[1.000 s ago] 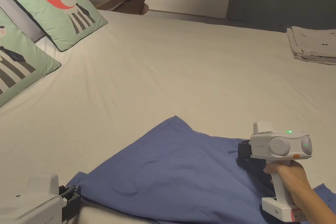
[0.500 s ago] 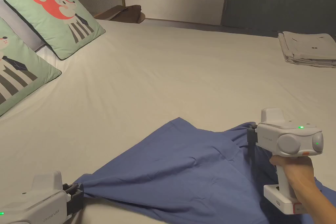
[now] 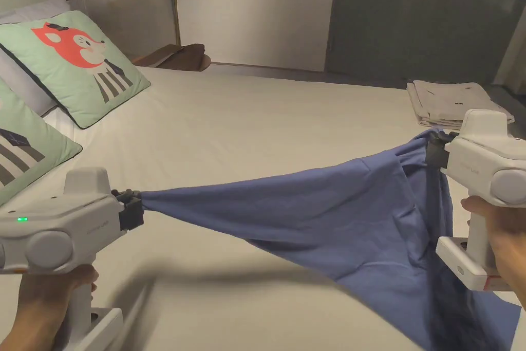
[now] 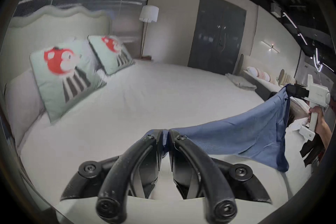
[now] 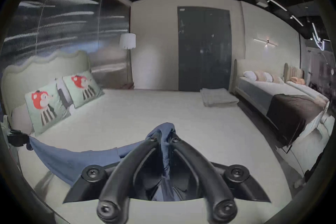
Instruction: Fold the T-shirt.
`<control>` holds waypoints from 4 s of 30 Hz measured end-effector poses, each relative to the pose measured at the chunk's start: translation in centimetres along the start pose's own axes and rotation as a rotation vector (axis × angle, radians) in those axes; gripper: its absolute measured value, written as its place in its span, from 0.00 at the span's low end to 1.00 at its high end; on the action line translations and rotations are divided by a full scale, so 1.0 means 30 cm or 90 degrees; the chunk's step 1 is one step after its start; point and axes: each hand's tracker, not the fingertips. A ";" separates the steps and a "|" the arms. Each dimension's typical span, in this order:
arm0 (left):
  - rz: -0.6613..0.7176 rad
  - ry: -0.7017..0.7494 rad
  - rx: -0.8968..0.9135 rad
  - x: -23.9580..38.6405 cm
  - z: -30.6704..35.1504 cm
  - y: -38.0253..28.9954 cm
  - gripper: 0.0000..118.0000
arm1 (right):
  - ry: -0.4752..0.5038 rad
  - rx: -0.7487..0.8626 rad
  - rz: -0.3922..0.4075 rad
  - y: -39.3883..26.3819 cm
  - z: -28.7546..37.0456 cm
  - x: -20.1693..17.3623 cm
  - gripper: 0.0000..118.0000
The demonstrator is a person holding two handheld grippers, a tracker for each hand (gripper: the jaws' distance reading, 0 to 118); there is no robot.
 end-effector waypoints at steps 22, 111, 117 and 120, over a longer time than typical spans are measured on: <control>-0.106 0.007 0.180 0.377 -0.532 0.881 0.04 | -0.100 0.165 0.004 0.581 -0.203 0.215 0.03; -0.092 0.007 0.243 0.336 0.361 -0.171 0.90 | -0.151 0.134 0.012 -0.320 0.806 -0.179 0.86; -0.106 -0.023 0.251 0.359 0.354 -0.187 0.00 | -0.156 0.147 0.027 -0.332 0.809 -0.173 0.00; -0.111 -0.039 0.230 0.361 0.338 -0.184 0.00 | -0.154 0.147 0.035 -0.331 0.816 -0.175 0.00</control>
